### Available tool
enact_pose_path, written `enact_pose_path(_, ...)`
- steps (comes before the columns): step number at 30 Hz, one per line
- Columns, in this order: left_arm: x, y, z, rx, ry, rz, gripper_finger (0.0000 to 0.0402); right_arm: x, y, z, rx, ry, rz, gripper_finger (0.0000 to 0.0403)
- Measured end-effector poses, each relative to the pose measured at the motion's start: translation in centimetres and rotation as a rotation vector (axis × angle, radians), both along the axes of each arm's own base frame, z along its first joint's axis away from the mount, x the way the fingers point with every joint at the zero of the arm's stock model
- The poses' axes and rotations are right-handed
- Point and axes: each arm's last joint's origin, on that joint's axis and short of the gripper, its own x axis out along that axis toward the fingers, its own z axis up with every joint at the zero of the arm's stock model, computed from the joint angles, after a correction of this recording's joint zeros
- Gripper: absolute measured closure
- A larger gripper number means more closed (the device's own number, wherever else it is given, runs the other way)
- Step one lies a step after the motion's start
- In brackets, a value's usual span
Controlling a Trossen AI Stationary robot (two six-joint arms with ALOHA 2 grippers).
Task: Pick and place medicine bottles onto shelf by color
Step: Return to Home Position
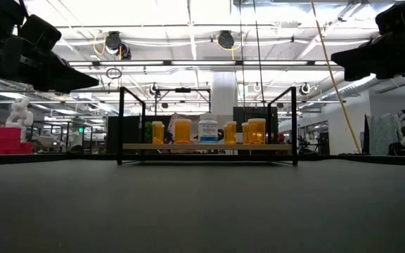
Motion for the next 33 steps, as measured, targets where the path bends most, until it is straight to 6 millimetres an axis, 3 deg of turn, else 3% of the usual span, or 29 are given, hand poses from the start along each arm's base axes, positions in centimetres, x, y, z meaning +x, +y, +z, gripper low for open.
enact_pose_path(7, -1.0, -0.1, -0.1, -0.037, 0.012, -0.047, 0.04, 0.0, 0.0, 0.0, 0.007, -0.001, -0.001, 0.0403)
enact_pose_path(18, -2.4, -0.4, 0.9, -0.035, -0.12, -0.166, 0.04, 0.0, 0.0, 0.0, 0.007, -0.004, -0.002, 0.0403)
enact_pose_path(33, -2.2, -0.6, 0.6, -0.003, -0.159, -0.24, 0.0401, 0.0, 0.0, 0.0, 0.007, -0.005, -0.002, 0.0403)
